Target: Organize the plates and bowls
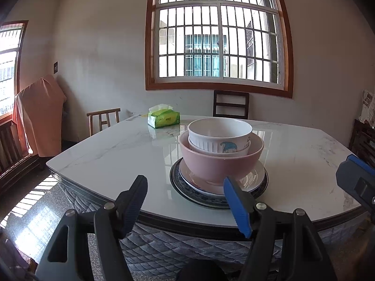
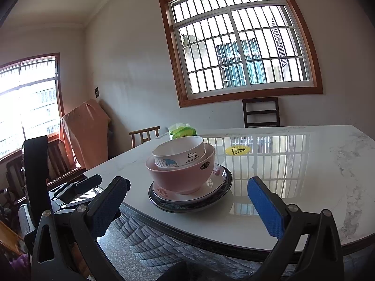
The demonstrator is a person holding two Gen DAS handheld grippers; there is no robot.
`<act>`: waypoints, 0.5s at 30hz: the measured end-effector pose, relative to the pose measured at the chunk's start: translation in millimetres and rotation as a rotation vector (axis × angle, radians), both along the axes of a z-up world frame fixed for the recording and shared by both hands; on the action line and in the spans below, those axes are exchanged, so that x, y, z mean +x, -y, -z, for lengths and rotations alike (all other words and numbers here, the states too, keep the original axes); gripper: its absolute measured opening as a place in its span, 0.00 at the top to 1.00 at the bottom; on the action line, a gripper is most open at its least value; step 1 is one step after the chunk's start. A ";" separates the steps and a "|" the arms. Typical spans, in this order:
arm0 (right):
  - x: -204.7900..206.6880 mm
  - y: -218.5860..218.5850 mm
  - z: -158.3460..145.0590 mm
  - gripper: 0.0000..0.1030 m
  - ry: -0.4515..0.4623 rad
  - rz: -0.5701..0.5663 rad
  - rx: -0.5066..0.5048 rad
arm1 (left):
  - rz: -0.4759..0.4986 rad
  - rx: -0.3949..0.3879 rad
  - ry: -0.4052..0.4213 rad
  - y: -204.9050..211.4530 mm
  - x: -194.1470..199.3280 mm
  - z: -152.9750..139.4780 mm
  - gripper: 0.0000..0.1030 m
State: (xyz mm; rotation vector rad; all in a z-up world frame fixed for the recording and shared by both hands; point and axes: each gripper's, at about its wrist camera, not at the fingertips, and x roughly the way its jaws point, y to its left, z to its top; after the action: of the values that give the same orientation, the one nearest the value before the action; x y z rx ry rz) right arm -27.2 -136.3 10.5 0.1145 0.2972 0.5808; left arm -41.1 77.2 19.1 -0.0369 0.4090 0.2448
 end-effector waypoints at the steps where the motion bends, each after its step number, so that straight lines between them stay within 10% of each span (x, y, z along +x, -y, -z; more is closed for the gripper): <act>1: -0.1 0.6 0.3 0.00 -0.001 0.002 0.001 | 0.001 0.002 0.000 0.7 -0.1 0.4 0.33; 15: -0.9 4.5 4.3 0.00 -0.023 0.007 -0.001 | -0.009 0.016 0.005 1.5 -3.7 2.2 0.17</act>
State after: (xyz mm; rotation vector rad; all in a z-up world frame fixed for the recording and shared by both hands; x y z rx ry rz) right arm -28.1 -140.8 6.1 0.1216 0.3196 0.5725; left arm -44.9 75.7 16.8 -0.0234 0.4016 0.2564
